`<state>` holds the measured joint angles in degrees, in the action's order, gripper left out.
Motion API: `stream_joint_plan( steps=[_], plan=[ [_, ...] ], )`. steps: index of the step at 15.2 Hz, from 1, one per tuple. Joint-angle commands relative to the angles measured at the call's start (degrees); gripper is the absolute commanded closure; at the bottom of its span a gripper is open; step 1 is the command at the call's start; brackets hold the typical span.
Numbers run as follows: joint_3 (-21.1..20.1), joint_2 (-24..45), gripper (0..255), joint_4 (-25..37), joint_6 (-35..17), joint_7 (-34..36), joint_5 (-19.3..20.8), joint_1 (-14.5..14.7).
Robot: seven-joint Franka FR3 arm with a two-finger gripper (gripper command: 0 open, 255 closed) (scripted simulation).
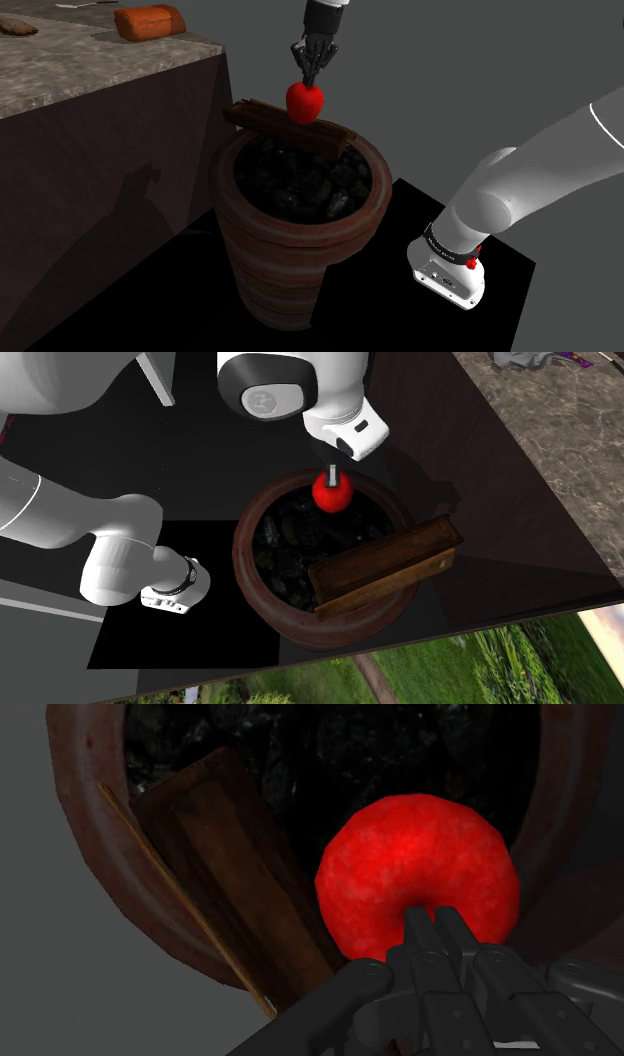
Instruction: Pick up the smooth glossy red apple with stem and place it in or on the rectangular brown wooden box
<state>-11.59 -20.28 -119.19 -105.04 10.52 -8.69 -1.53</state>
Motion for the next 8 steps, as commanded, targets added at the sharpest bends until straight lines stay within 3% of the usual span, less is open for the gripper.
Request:
stream_joint_plan(
  steps=[1, 8],
  plan=[
    [1.1, 3.5, 255, 4.6, 1.3, -1.4, 0.9, -0.9],
    [3.6, 16.9, 255, 21.8, 5.8, -5.2, 3.1, -3.3]
  ],
)
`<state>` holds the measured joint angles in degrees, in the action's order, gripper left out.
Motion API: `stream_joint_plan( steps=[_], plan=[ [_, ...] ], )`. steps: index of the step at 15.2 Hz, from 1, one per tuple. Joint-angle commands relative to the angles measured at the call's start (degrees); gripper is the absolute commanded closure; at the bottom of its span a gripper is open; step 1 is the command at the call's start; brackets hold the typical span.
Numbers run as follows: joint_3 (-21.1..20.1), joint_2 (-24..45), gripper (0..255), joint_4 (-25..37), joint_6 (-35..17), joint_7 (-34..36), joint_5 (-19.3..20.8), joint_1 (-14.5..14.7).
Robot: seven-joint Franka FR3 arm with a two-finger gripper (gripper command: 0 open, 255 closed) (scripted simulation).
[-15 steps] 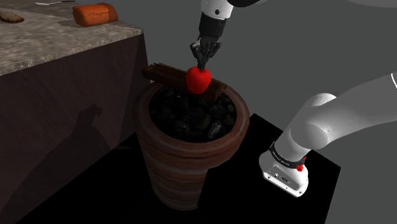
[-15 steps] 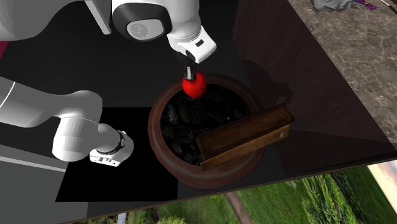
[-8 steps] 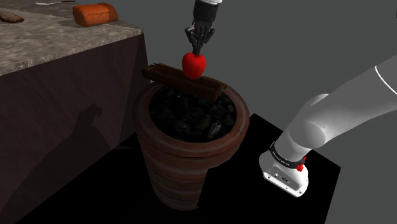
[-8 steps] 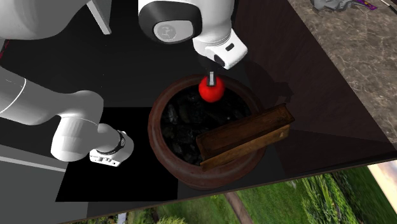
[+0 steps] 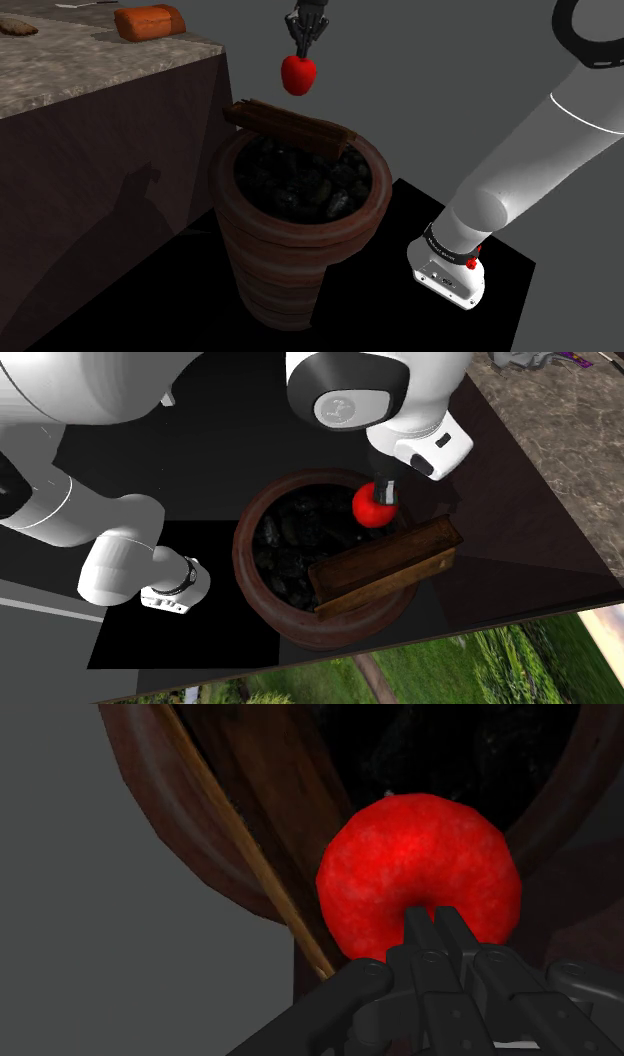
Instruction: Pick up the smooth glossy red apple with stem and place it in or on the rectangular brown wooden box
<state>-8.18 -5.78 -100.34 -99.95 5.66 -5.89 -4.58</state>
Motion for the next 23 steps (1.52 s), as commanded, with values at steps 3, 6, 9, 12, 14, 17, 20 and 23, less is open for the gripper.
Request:
stream_joint_plan(
  steps=[3, 6, 9, 12, 14, 17, 20, 23],
  plan=[
    [1.1, 8.8, 255, 12.2, 3.6, -1.7, 1.1, -1.1],
    [1.8, 16.9, 255, 24.3, 7.9, -3.0, 1.8, -1.8],
    [1.9, 16.0, 255, 20.8, 5.2, -3.3, 1.7, -1.9],
    [1.9, 15.4, 255, 17.6, 2.6, -3.5, 1.6, -1.9],
    [1.9, 15.0, 255, 15.5, 1.0, -3.7, 1.5, -1.9],
    [1.9, 14.6, 255, 12.7, -1.5, -3.9, 1.4, -2.0],
    [1.9, 14.4, 255, 10.1, -3.9, -4.1, 1.4, -2.0],
    [1.9, 14.3, 255, 7.6, -6.2, -4.3, 1.3, -2.0]
  ],
)
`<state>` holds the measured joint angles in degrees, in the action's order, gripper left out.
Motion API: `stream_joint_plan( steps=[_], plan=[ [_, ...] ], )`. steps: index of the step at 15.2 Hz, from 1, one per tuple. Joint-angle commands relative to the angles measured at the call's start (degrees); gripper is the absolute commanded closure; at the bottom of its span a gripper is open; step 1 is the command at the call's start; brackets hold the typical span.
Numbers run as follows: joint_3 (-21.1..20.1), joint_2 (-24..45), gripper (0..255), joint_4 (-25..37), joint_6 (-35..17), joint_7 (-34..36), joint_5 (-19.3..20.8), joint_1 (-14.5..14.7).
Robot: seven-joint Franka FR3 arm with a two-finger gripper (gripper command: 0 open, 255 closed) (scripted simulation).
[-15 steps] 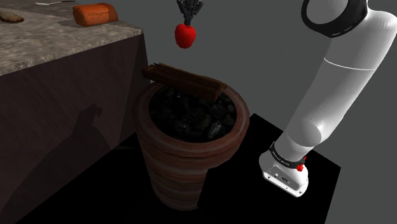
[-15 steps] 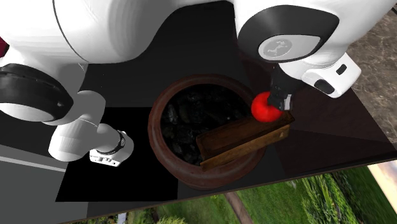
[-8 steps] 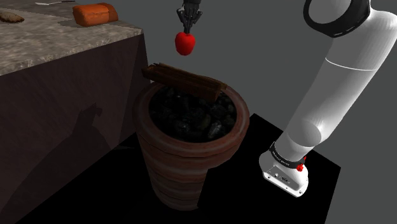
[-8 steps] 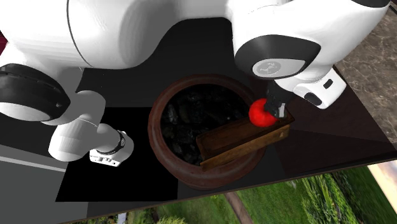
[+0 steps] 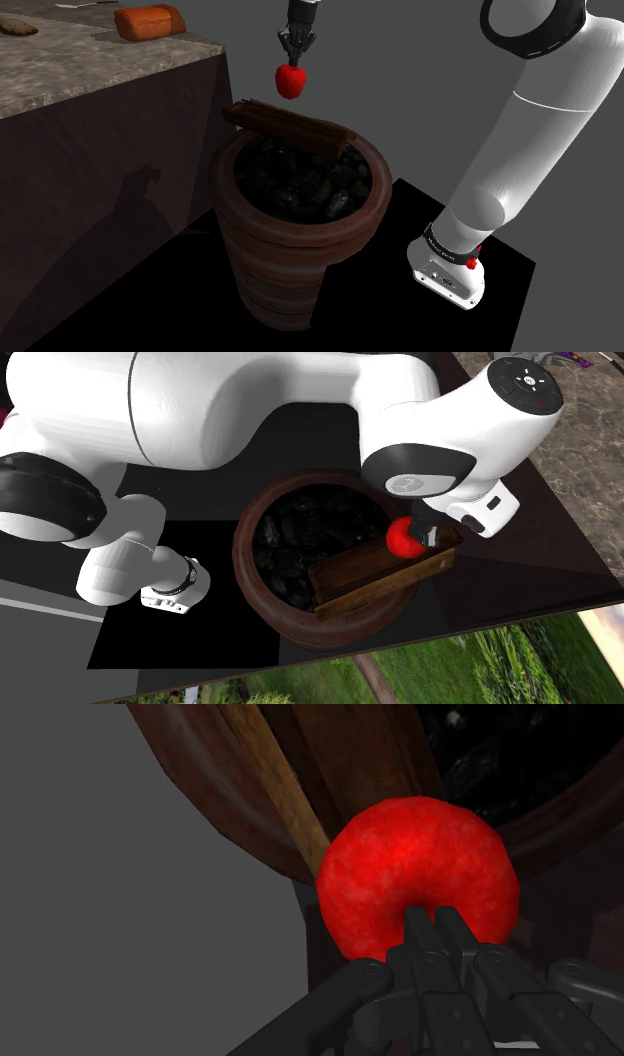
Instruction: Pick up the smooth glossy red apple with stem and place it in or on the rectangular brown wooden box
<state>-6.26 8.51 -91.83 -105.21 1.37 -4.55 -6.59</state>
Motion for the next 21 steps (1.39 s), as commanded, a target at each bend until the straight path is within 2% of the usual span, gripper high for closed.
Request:
stream_joint_plan(
  steps=[1, 9, 17, 18, 21],
  plan=[
    [0.0, 0.0, 255, -1.7, -1.7, -0.1, 0.0, 0.0],
    [0.0, 0.4, 255, -7.4, -7.8, -0.6, -0.2, 0.1],
    [0.0, 0.4, 255, -7.4, -7.8, -0.6, -0.2, 0.1],
    [0.0, 0.4, 0, -7.4, -7.8, -0.6, -0.2, 0.1],
    [0.0, 0.4, 0, -7.4, -7.8, -0.6, -0.2, 0.1]
  ],
)
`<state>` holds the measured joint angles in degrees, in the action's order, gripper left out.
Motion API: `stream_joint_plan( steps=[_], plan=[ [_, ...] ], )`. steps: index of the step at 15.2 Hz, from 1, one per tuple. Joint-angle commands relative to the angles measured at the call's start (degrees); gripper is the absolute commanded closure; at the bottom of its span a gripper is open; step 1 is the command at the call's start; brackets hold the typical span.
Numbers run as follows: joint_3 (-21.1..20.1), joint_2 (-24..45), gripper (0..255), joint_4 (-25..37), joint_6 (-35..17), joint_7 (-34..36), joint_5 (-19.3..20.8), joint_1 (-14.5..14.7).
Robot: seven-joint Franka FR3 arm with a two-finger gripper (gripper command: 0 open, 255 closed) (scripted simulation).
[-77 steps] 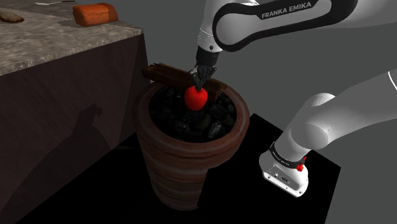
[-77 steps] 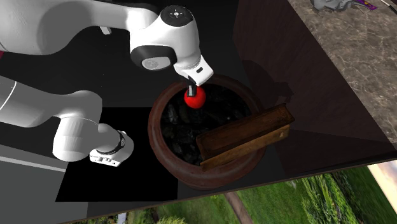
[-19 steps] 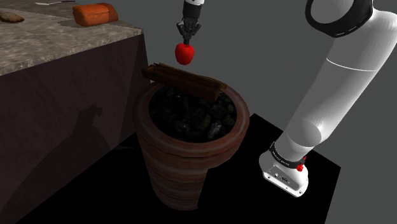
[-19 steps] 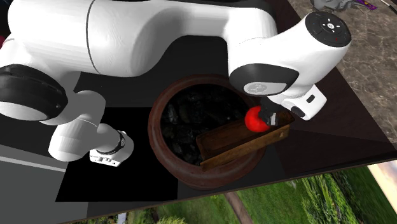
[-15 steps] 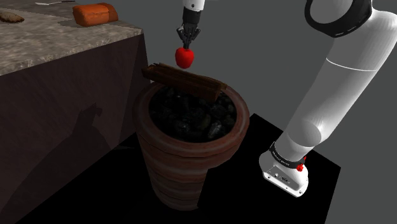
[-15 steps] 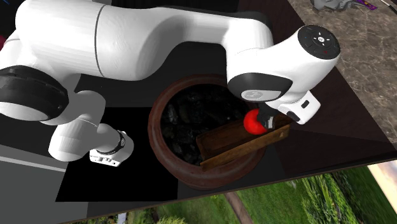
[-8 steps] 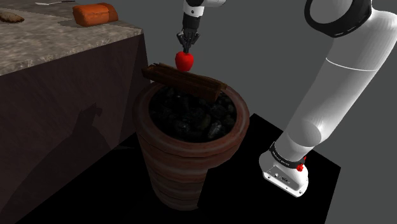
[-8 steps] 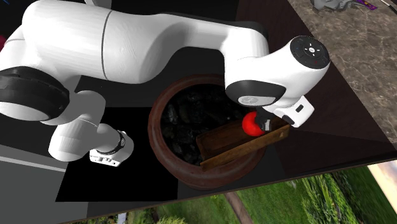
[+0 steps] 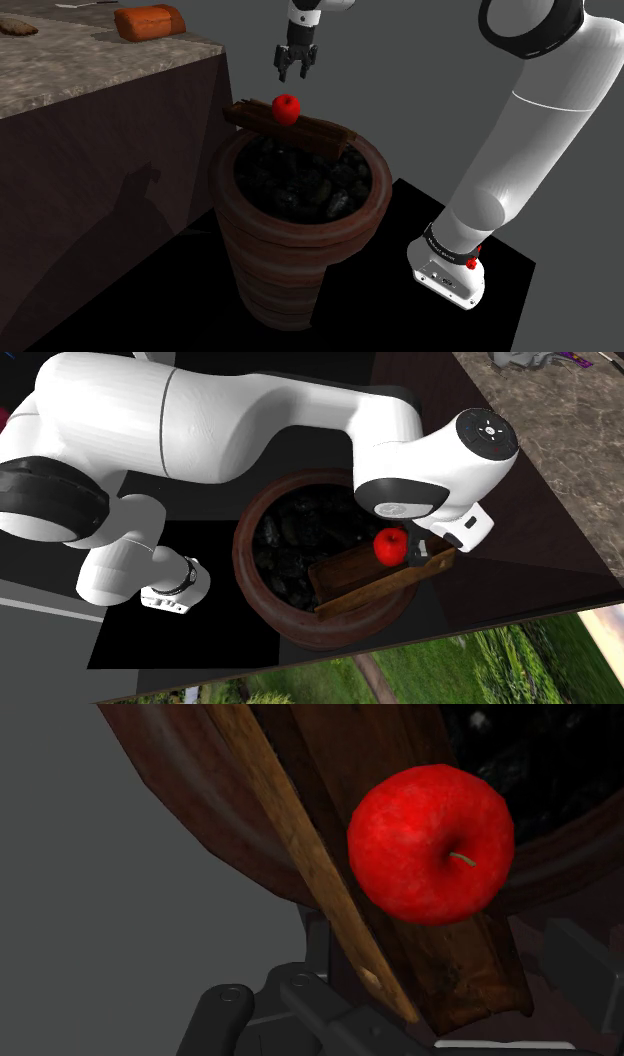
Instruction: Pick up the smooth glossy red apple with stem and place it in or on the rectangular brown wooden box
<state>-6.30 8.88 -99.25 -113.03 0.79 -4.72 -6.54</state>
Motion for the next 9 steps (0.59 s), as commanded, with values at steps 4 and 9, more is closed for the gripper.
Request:
stream_joint_plan(
  steps=[4, 9],
  plan=[
    [0.1, -0.8, 0, 2.8, 3.6, 0.0, 0.0, -0.2],
    [0.2, -1.2, 0, 5.6, 6.9, 0.0, 0.0, -0.3]
  ],
)
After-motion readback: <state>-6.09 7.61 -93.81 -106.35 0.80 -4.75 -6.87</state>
